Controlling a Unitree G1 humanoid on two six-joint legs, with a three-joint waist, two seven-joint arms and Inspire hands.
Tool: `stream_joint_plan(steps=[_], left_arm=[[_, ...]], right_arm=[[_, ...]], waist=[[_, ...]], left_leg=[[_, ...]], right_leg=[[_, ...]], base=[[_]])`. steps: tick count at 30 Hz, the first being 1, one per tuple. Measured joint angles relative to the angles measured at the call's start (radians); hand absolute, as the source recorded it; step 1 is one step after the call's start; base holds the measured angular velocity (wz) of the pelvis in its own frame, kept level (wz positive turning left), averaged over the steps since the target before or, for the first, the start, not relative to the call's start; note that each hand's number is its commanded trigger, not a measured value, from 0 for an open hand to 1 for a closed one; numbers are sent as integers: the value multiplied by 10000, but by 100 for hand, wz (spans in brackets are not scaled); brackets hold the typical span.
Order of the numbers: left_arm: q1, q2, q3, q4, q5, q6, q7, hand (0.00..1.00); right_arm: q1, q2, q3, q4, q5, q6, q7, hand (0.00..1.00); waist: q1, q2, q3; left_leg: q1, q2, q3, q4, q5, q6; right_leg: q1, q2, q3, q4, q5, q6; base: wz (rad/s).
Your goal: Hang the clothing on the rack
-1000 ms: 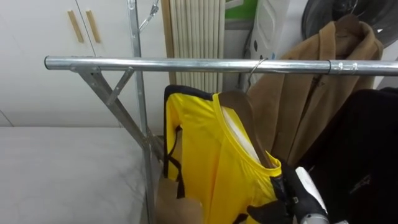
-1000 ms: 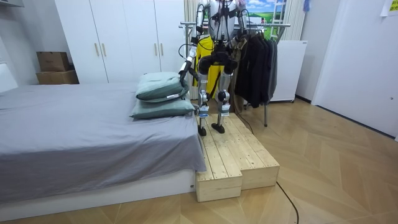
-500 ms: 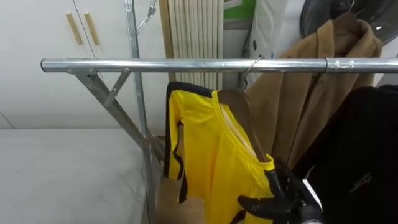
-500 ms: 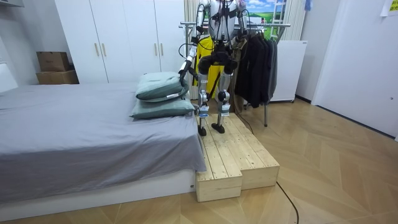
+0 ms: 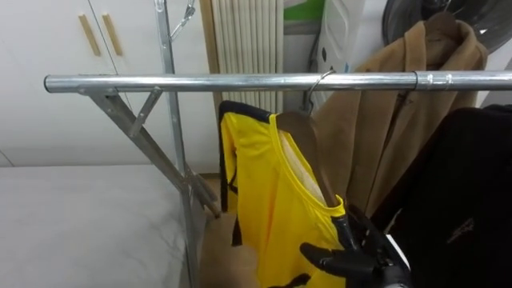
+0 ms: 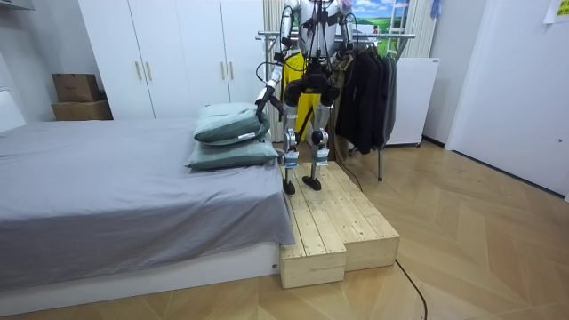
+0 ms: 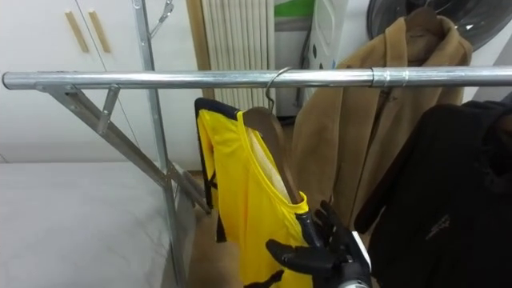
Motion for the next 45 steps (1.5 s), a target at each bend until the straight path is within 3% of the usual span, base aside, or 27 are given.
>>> stream_joint_plan(steps=[20, 27, 35, 41, 45], left_arm=[[6, -12, 2, 0, -205, 0, 25, 0], [94, -12, 4, 3, -218, 0, 21, 0], [147, -12, 226, 3, -215, 14, -68, 0], [180, -12, 226, 3, -216, 13, -75, 0], [299, -11, 237, 2, -219, 11, -89, 0]], right_arm=[[116, 1, 57, 110, 79, -12, 71, 0], [685, -45, 24, 1247, -306, 1, 99, 0], [1333, -23, -613, 2418, -1143, 18, 273, 0], [1473, -12, -928, 4143, -2355, -99, 369, 0], [1481, 56, -904, 4864, -2479, -478, 425, 0]], waist=[[1, 98, 6], [-69, 109, 9], [-289, 118, 16], [-352, 108, 24], [-592, 103, 35]], left_leg=[[75, -3, 41, -48, -14, -11], [201, 3, 59, -108, -11, -14], [168, 2, 51, -97, -10, -11], [164, -6, 35, -112, -8, -13], [163, -2, 31, -127, -8, -13]], right_leg=[[66, 4, 52, -41, 7, -11], [203, 3, 89, -136, -7, -24], [197, 6, 150, -167, -25, -47], [191, -3, 156, -199, -25, -49], [188, 2, 163, -206, -48, -80]], base=[[0], [0], [-1], [0], [0]])
